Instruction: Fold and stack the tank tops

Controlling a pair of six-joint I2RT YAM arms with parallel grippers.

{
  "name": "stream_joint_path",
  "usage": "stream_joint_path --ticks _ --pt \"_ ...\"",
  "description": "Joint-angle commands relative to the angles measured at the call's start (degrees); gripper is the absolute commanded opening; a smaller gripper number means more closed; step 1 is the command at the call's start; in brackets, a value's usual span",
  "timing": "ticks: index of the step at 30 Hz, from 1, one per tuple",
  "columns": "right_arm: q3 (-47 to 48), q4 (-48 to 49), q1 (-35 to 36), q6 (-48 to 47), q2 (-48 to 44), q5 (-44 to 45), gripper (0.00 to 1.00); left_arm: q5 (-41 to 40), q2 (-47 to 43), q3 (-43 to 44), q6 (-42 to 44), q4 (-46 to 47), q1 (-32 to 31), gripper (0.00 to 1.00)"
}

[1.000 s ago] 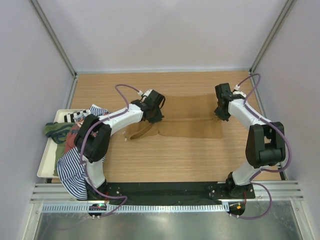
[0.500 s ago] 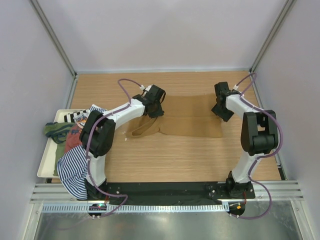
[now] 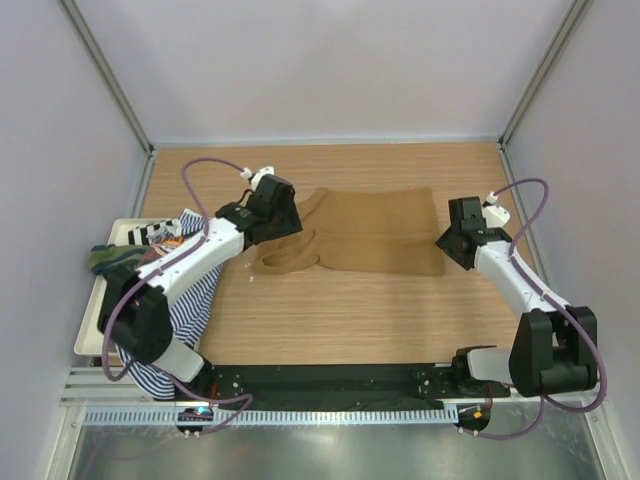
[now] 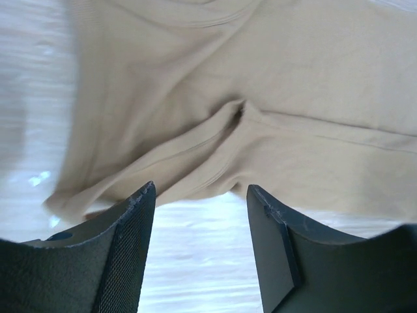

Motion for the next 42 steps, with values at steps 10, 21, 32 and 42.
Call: stream_joint_path --ticks 10,21,32,42 --pt "-9.4 5.1 0.1 -0.4 -1.6 -9.0 0.54 3.7 -15.2 -16.7 1.5 -3.1 11.1 0.57" --pt "-6.3 8.3 0.1 -0.5 8.9 -7.6 0.45 8.6 -11.9 -20.1 1.0 0.2 16.0 0.56" --pt "-6.5 8.9 0.0 -0.5 10.5 -6.9 0.01 12.7 -7.1 -20.7 0.5 3.6 16.7 0.59" --pt "-6.4 8.3 0.0 -0.5 10.1 -6.9 0.01 13.2 -3.3 -21.2 -2.0 7.1 16.7 0.26"
